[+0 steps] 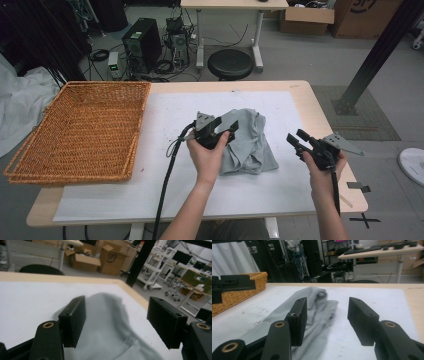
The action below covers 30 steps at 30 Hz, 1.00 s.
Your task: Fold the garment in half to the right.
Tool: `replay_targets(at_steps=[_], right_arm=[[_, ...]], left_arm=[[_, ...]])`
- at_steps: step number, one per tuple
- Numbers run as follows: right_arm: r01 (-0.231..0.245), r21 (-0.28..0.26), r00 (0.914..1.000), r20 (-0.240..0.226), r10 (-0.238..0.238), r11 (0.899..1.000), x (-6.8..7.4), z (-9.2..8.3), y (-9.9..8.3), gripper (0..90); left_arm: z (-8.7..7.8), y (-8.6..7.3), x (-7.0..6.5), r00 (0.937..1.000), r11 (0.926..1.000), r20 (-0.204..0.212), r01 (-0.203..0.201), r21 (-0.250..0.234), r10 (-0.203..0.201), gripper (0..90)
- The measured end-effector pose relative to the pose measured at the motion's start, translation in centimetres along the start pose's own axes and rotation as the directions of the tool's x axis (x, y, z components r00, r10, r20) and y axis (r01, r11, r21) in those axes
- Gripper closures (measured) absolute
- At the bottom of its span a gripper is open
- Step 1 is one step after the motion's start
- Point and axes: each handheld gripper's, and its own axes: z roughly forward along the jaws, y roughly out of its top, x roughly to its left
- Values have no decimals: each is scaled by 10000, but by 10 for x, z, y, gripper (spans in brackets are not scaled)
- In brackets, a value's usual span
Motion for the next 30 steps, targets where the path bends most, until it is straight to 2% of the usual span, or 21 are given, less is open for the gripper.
replay_targets(at_steps=[7, 9, 16, 20, 26, 30], right_arm=[[136, 487, 9977, -676, -103, 9987, 31, 31, -7, 506], [212, 691, 9956, -920, -148, 9974, 41, 40, -8, 503], [579, 1706, 9862, -1628, -298, 9836, 71, 70, -14, 502], [793, 2216, 9843, -1715, -412, 9719, 79, 82, -15, 510], [1099, 2988, 9826, -1761, -584, 9480, 85, 96, -11, 507], [1405, 3578, 9818, -1706, -833, 9232, 91, 106, -14, 502]], left_arm=[[-24, -12, 32, 9961, 9999, -876, 82, -121, -92, 302], [-28, -13, 38, 9940, 10000, -1088, -77, -18, 74, 289], [-40, -14, 53, 9928, 9997, -1186, 151, -215, -176, 290], [-44, -14, 58, 9921, 9996, -1241, 134, -267, -166, 290], [-47, -15, 64, 9919, 9996, -1254, 179, -221, -205, 290], [-48, -14, 64, 9921, 9994, -1227, 217, -256, -247, 290]])
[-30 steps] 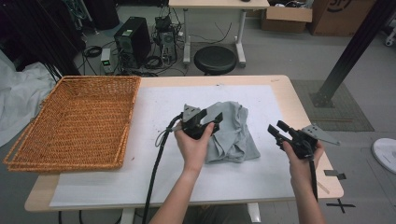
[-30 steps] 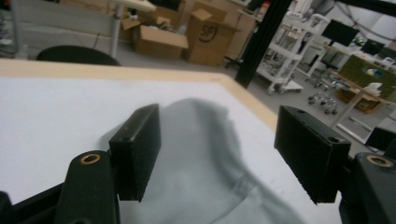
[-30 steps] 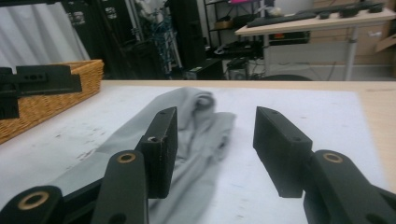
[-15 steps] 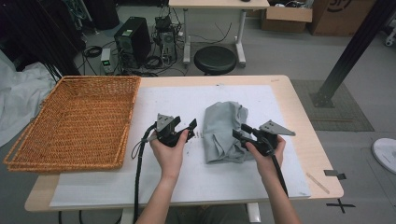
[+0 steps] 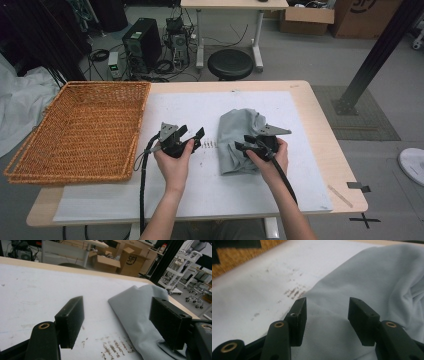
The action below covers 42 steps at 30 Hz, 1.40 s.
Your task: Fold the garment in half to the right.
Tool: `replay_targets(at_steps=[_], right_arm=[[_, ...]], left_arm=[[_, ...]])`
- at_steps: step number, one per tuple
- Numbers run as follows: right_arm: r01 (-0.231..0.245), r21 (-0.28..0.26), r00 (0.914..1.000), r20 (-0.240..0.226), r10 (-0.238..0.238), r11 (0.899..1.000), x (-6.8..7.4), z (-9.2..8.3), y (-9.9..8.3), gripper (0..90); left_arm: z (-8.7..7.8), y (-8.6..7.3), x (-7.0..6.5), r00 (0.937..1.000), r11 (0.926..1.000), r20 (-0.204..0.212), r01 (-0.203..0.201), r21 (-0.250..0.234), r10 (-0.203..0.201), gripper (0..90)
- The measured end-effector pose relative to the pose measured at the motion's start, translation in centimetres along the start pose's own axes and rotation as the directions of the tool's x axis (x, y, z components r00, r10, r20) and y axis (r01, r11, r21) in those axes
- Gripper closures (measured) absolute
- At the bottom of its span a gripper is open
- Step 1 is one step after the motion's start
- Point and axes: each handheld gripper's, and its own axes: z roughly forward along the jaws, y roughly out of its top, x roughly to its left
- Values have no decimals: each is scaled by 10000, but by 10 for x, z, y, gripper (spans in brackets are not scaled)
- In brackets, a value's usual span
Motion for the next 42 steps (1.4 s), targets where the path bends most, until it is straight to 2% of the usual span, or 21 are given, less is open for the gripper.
replay_targets(at_steps=[1, 4, 6, 9, 13, 15, 16, 17, 18, 20, 24, 26, 30, 35, 38, 42], right_arm=[[130, 154, 9999, 57, -130, 9998, 1, 3, -1, 510], [293, 569, 9995, 102, -299, 9980, 3, 8, -4, 661], [276, 508, 9996, 32, -278, 9983, 2, 8, -6, 785], [239, 316, 9997, 28, -240, 9992, 0, 3, -9, 895], [197, 114, 9998, 18, -197, 9997, -4, -9, -12, 900], [154, -256, 9999, -32, -155, 9996, -5, -13, -11, 896], [168, -343, 9999, -23, -169, 9993, -4, -13, -9, 809], [78, -289, 10000, -21, -78, 9996, -3, -11, -5, 703], [18, -233, 10000, -45, -19, 9997, -2, -8, -3, 651], [101, -137, 9999, -47, -102, 9999, 3, -2, 2, 633], [147, 541, 9999, 37, -149, 9984, 12, 16, 6, 562], [140, 595, 9999, -36, -138, 9981, 15, 20, 7, 559], [233, 1164, 9993, 279, -268, 9929, 17, 29, 8, 631], [506, 1595, 9983, 217, -547, 9859, 13, 32, 10, 847], [531, 1431, 9976, 362, -588, 9883, 12, 26, 9, 873], [442, 926, 9979, 425, -483, 9947, 11, 7, 6, 875]], left_arm=[[0, 0, 0, 10000, 10000, 2, 14, 24, -14, 290], [0, -1, 1, 10000, 10000, -75, 24, 61, -24, 290], [-1, 0, 1, 10000, 10000, -66, 41, 5, -41, 290], [-1, 0, 3, 9999, 10000, -89, 53, -17, -53, 291], [-1, -1, 5, 9999, 10000, -150, 57, 44, -57, 292], [-1, -2, 5, 9999, 10000, -153, 49, 76, -48, 292], [-1, -2, 5, 9999, 9999, -137, 56, 94, -55, 292], [-1, -2, 5, 9999, 9999, -154, 59, 86, -57, 292], [-1, -2, 5, 9999, 10000, -160, 52, 83, -51, 292], [-2, -2, 6, 9998, 10000, -169, 81, 54, -80, 292], [-2, -1, 7, 9998, 10000, -163, 97, 20, -96, 292], [-2, -2, 8, 9999, 10000, -147, 64, 55, -63, 293], [-2, -3, 9, 9999, 9999, -135, 65, 86, -63, 292], [-2, -3, 11, 9998, 10000, -173, 20, 89, -19, 291], [-3, -2, 11, 9999, 10000, -170, 1, 75, 1, 292], [-5, -2, 12, 9998, 10000, -185, -10, 87, 11, 291]])
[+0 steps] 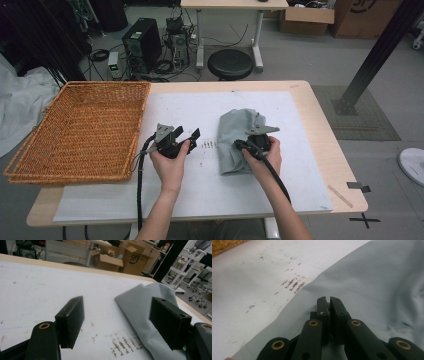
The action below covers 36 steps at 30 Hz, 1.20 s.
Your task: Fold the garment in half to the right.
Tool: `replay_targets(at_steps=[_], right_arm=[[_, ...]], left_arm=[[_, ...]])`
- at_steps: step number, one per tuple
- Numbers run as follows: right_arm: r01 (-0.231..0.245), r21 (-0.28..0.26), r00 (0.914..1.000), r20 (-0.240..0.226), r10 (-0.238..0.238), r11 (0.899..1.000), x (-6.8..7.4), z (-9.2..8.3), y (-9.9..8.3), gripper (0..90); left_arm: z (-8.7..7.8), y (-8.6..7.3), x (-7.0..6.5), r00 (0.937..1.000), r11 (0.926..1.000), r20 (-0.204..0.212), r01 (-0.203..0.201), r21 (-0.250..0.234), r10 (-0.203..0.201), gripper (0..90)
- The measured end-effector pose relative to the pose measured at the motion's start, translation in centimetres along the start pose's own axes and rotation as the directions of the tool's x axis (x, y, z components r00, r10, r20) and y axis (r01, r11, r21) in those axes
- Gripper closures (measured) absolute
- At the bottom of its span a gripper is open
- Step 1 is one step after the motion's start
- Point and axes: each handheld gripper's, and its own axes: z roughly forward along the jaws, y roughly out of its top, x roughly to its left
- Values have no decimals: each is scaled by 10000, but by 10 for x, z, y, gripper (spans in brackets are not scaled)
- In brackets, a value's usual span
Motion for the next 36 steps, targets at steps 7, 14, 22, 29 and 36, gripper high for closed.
replay_targets(at_steps=[7, 14, 22, 29, 36], right_arm=[[-453, -774, 9981, 384, 484, 9960, -12, -52, -27, 872], [-905, -1020, 9919, 795, 988, 9907, -21, -83, -61, 867], [-1299, -1066, 9827, 1183, 1423, 9858, -30, -98, -82, 704], [-1333, -2014, 9810, 1124, 1581, 9704, -40, -121, -80, 595], [-2014, -3239, 9596, 1239, 2525, 9244, -56, -125, -65, 427]], left_arm=[[-2, -1, 2, 10000, 10000, -44, -18, 3, 18, 291], [-5, -2, 2, 10000, 10000, -84, -2, -11, 1, 291], [-8, -2, 2, 10000, 10000, -81, 36, -54, -37, 289], [-9, -1, 3, 10000, 9999, -59, 11, -140, -12, 283], [-11, -2, 1, 9995, 9995, -252, -218, -234, 212, 201]])
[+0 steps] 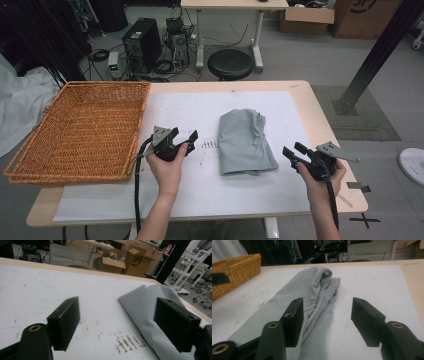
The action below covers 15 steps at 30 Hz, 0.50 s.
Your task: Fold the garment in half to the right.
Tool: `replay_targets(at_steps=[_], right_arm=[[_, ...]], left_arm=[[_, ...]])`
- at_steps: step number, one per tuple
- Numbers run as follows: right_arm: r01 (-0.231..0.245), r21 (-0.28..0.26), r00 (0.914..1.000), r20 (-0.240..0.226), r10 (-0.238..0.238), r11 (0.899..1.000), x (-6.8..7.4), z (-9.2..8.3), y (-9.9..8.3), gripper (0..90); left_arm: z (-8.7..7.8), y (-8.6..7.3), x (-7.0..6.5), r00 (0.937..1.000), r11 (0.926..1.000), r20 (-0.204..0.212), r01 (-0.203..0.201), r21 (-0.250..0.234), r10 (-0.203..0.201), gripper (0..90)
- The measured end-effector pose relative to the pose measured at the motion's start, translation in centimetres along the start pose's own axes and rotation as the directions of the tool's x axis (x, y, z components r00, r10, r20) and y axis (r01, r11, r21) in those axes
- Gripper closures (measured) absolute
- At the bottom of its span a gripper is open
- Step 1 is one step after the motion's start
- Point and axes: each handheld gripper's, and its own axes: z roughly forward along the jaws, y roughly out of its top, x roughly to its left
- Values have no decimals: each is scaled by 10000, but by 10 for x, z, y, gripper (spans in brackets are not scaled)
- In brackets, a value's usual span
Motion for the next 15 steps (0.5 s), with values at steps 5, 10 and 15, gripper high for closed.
replay_targets(at_steps=[5, 10, 15], right_arm=[[-326, -356, 9993, 168, 332, 9988, -7, 18, 1, 352], [-576, -799, 9983, 69, 584, 9951, -13, 34, -1, 279], [-746, -1153, 9969, 176, 771, 9905, -18, 49, -1, 240]], left_arm=[[-2, 0, 2, 9999, 9999, -70, -77, -145, 76, 153], [-6, 1, 6, 9985, 9985, -275, -486, -262, 479, 115], [-5, 0, 10, 9977, 9978, -351, -592, -286, 582, 90]])
